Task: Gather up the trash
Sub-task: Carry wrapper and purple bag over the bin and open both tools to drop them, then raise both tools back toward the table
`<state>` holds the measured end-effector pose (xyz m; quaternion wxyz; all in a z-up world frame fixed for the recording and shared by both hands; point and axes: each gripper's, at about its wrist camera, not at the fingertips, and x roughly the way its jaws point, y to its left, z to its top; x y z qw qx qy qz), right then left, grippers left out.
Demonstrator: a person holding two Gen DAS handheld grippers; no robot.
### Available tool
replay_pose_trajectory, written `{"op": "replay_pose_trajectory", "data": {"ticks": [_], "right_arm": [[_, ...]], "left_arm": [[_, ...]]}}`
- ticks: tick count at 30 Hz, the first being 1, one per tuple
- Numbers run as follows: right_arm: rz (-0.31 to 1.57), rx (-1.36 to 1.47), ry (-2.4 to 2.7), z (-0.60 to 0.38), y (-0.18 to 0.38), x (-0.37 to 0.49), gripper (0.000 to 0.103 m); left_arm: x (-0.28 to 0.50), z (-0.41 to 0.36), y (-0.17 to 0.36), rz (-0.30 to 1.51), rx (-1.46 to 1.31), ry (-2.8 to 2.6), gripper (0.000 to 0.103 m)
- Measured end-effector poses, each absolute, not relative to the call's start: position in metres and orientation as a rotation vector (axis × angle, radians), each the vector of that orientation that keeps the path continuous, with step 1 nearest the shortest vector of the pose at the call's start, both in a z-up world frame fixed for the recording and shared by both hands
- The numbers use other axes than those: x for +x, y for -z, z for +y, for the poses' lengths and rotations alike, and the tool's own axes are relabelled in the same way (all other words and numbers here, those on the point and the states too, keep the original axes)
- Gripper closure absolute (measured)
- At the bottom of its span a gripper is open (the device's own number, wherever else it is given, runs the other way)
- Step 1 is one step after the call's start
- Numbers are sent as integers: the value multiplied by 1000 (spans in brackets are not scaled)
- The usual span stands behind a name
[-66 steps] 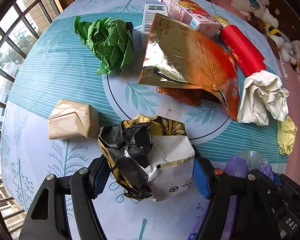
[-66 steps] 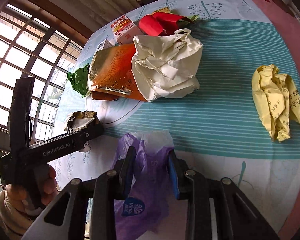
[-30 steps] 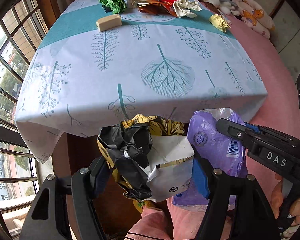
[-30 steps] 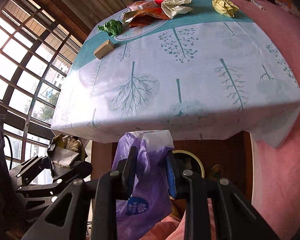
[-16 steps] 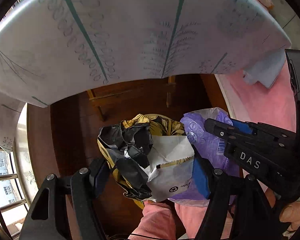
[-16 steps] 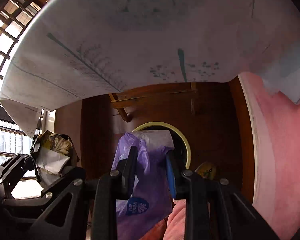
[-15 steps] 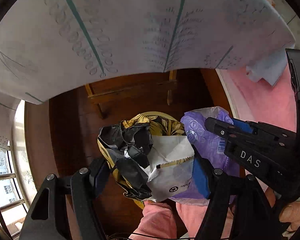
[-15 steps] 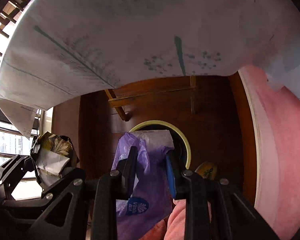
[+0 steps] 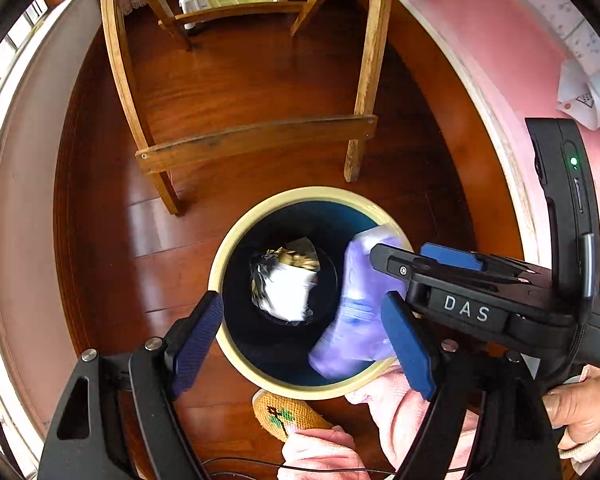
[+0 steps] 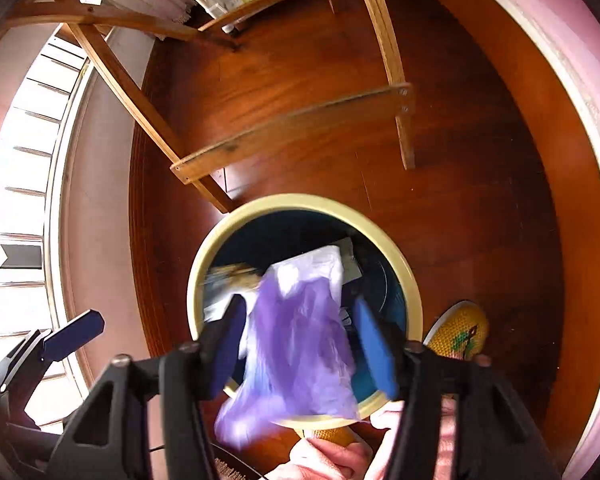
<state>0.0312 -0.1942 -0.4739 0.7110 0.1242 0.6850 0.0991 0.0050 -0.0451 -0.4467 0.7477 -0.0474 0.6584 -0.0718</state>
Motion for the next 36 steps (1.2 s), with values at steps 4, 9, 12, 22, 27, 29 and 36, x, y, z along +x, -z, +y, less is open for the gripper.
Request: {"op": "replay_pose_trajectory", "data": {"ticks": [4, 9, 12, 22, 27, 29, 36], "right_arm": [[1514, 270, -204, -196, 479, 26, 38], [1509, 278, -186, -202, 472, 27, 38], [1497, 270, -190, -203, 456, 28, 38], [1417, 274, -217, -200, 343, 22, 38], [1333, 272, -240, -198, 265, 16, 38], [1292, 279, -249, -198, 232, 14, 38], [1125, 274, -272, -206, 120, 3, 38]], "left_arm": [[11, -41, 454, 1468, -119, 135, 23], [13, -37, 446, 1465, -127, 96, 23], [11, -37, 425, 1459, -140, 73, 23], [9, -30, 310, 1374, -183, 57, 23], [3, -32, 231, 1304, -171, 69, 23], [2, -34, 198, 1272, -166, 87, 23], [-1, -37, 90, 1138, -144, 135, 24]]}}
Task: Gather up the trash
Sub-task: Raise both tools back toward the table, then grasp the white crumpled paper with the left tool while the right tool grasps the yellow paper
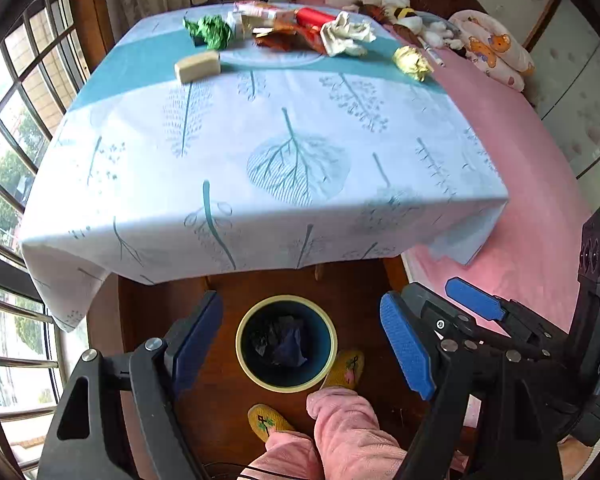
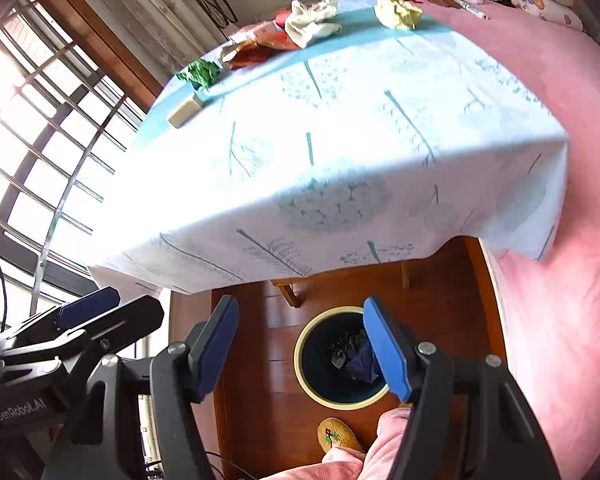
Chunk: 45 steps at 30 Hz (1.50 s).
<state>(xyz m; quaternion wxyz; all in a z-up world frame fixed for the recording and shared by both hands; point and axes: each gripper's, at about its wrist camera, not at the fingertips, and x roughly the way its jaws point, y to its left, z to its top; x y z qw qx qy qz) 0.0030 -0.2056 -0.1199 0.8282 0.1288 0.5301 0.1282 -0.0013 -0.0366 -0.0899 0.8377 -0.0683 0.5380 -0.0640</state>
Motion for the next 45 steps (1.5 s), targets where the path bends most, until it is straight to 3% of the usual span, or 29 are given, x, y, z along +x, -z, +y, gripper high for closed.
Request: {"op": "replay_pose_trajectory", "data": {"ticks": [11, 22, 32, 45], "right_arm": [[944, 182, -224, -209, -1, 8, 37], [821, 107, -158, -237, -51, 68, 37], [903, 114, -182, -297, -8, 228, 37], [1142, 77, -320, -329, 92, 394, 37]], "left_arm": [[6, -37, -30, 969, -101, 184, 24], [75, -48, -65, 912, -93, 128, 24], [225, -85, -42, 976, -123, 17, 24], [390, -123, 43, 1202, -150, -91, 24]]}}
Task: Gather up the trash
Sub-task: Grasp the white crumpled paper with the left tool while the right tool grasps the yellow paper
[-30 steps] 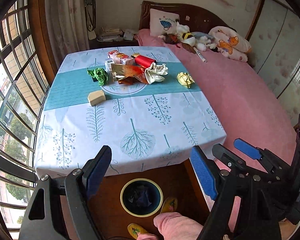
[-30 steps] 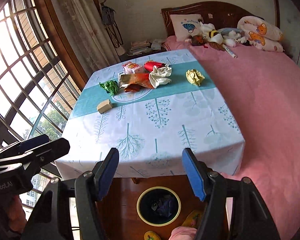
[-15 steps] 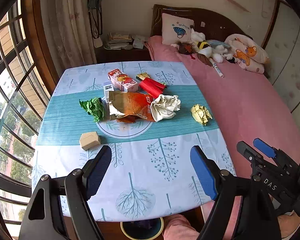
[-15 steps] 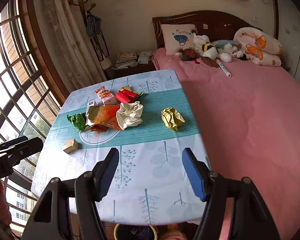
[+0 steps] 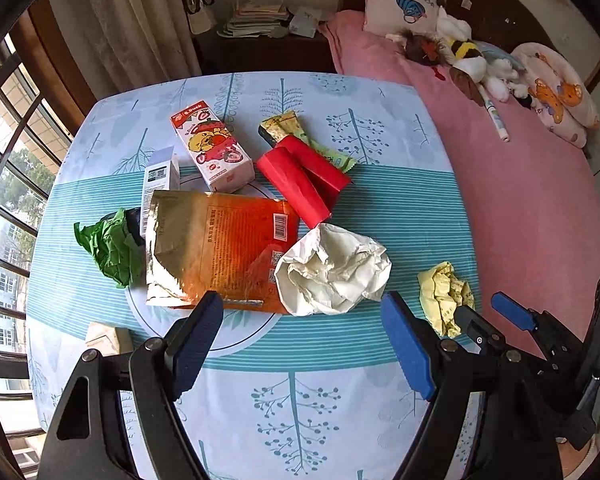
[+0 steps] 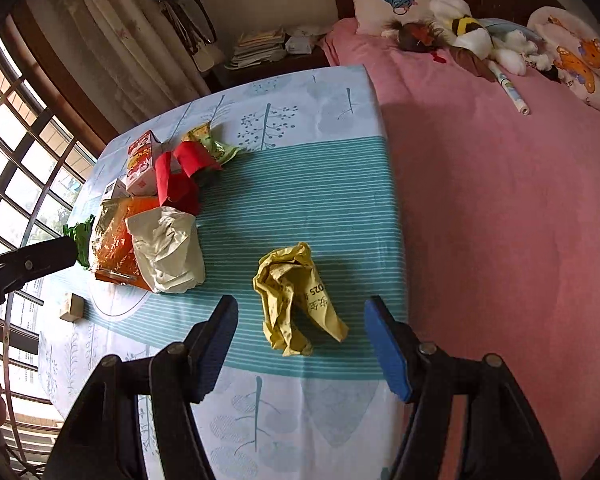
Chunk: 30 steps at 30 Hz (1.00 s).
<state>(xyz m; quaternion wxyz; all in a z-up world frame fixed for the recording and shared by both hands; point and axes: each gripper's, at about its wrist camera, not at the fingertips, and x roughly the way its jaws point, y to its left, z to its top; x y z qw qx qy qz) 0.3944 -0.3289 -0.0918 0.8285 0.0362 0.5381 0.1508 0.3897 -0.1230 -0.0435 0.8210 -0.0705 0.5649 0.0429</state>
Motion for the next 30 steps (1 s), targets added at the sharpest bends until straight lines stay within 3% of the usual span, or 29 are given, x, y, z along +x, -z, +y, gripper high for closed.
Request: {"op": "replay_pose_trajectory", "data": {"ticks": [9, 14, 16, 19, 23, 30], "right_arm": [[1206, 73, -433, -322, 122, 421, 41], [1246, 85, -478, -320, 131, 428, 60], [1243, 92, -486, -322, 132, 428, 62], [1252, 120, -503, -326, 134, 430, 72], [1245, 137, -515, -329, 135, 430, 73], [1243, 138, -525, -332, 135, 426, 74]], "left_arm": [[446, -139, 97, 1322, -134, -99, 24], [457, -142, 117, 1364, -127, -96, 24], [460, -143, 122, 1374, -136, -93, 24], [463, -146, 126, 1379, -129, -90, 24], [467, -153, 131, 1384, -127, -68, 37], [467, -160, 130, 1358, -117, -91, 40]]}}
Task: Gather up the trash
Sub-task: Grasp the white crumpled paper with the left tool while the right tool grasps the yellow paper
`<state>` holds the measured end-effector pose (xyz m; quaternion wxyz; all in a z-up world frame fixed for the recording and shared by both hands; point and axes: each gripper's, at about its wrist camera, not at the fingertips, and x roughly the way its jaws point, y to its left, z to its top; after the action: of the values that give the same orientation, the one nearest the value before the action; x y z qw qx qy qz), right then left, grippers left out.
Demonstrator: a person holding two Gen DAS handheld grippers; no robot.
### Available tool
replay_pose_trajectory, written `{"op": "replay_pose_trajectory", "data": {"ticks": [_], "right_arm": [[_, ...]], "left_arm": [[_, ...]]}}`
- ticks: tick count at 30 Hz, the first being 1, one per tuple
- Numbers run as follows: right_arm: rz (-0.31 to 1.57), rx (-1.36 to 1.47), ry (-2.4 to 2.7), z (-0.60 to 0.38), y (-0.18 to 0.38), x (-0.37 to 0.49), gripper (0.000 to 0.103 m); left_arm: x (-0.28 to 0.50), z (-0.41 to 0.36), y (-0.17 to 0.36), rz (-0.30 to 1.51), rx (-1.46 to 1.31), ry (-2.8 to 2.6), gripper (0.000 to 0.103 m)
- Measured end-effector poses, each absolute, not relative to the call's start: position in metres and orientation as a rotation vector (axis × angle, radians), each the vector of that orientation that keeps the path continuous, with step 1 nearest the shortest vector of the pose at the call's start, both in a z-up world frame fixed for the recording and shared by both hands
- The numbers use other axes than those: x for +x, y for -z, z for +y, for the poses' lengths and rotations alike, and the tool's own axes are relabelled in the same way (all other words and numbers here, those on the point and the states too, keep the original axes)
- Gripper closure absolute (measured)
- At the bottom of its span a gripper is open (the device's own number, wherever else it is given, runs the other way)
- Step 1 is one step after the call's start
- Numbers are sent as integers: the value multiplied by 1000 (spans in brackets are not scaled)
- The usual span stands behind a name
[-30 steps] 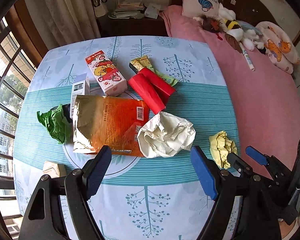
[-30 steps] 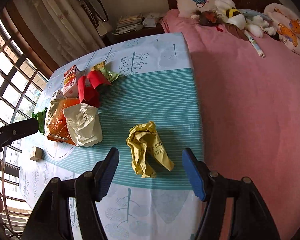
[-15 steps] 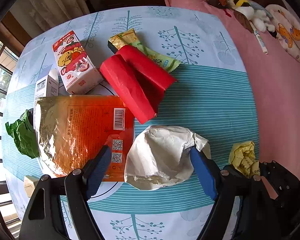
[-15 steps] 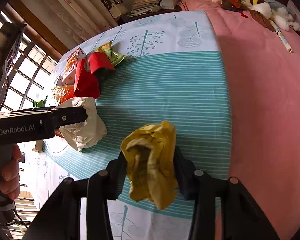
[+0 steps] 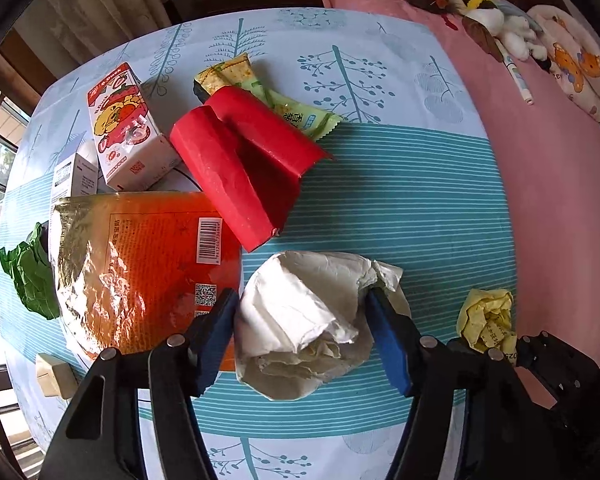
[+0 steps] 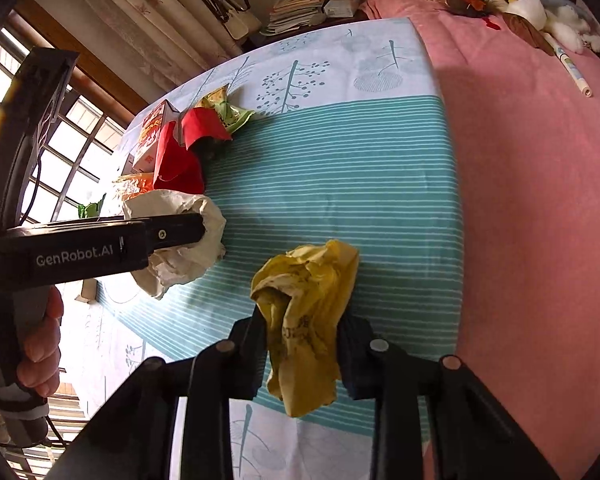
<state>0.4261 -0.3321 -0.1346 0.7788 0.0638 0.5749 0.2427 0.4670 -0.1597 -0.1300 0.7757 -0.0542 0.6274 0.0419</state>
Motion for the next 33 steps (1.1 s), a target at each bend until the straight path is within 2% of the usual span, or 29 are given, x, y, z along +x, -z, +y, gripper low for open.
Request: {"op": "replay_pose_trajectory", "data": {"ticks": [6, 21, 33], "right_arm": [[1244, 146, -527, -335, 135, 424, 76], [1240, 176, -513, -328, 122, 399, 80], [1161, 223, -480, -303, 67, 302, 81]], "left_arm": [[461, -159, 125, 1331, -101, -96, 45], [413, -167, 85, 1241, 2, -55, 47], [289, -136, 26, 1131, 3, 46, 47]]}}
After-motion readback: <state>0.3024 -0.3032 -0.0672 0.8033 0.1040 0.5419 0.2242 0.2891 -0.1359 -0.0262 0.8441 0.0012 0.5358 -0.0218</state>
